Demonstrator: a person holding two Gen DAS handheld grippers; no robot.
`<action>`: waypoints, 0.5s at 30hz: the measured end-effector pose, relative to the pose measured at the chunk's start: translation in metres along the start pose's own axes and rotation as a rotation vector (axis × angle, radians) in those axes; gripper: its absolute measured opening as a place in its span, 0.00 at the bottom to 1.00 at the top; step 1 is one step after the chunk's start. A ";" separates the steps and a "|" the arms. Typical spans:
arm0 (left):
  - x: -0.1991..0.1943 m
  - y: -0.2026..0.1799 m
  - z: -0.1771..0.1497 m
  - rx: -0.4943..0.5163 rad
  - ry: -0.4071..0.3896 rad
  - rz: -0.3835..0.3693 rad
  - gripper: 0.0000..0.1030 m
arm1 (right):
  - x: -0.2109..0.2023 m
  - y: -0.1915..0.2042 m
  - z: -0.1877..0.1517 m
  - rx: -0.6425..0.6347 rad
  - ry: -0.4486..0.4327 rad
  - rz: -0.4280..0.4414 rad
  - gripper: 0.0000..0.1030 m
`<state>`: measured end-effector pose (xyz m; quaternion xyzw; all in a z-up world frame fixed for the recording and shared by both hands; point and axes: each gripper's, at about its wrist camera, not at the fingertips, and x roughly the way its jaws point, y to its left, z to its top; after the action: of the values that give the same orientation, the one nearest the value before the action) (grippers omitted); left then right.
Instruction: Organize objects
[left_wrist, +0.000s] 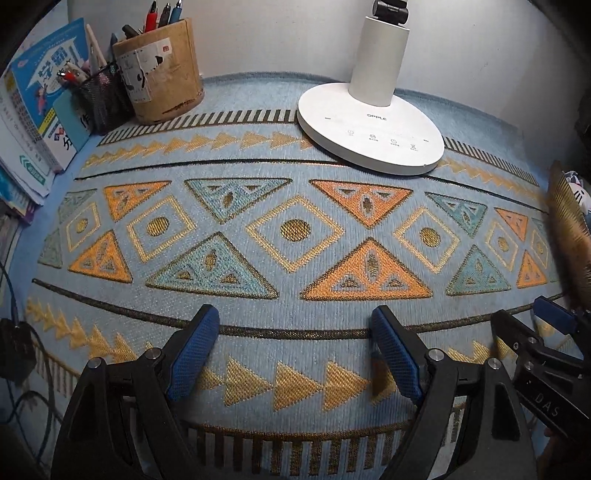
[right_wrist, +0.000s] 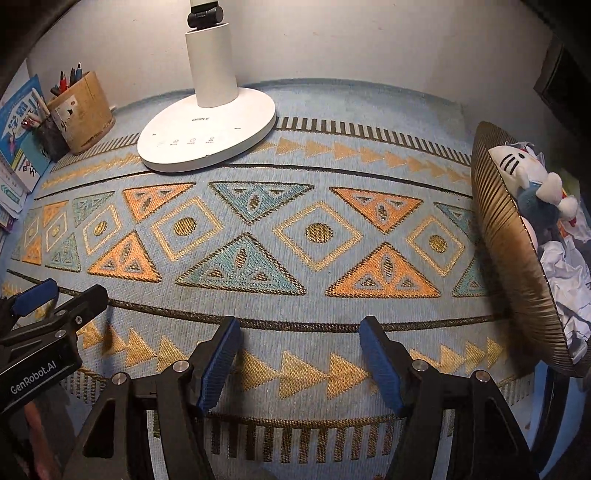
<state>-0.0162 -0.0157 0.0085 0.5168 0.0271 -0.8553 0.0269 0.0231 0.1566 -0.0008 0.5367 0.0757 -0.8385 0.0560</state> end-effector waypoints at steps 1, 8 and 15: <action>0.001 -0.001 0.000 0.008 -0.004 0.008 0.81 | 0.003 0.000 0.000 0.001 0.000 0.000 0.64; 0.004 -0.004 -0.003 -0.004 -0.069 0.016 0.97 | 0.011 -0.003 -0.003 0.025 -0.025 0.071 0.88; 0.003 -0.006 -0.008 -0.016 -0.123 0.028 1.00 | 0.013 -0.003 -0.007 0.022 -0.055 0.057 1.00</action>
<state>-0.0107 -0.0095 0.0020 0.4631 0.0253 -0.8848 0.0446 0.0233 0.1608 -0.0155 0.5159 0.0495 -0.8518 0.0761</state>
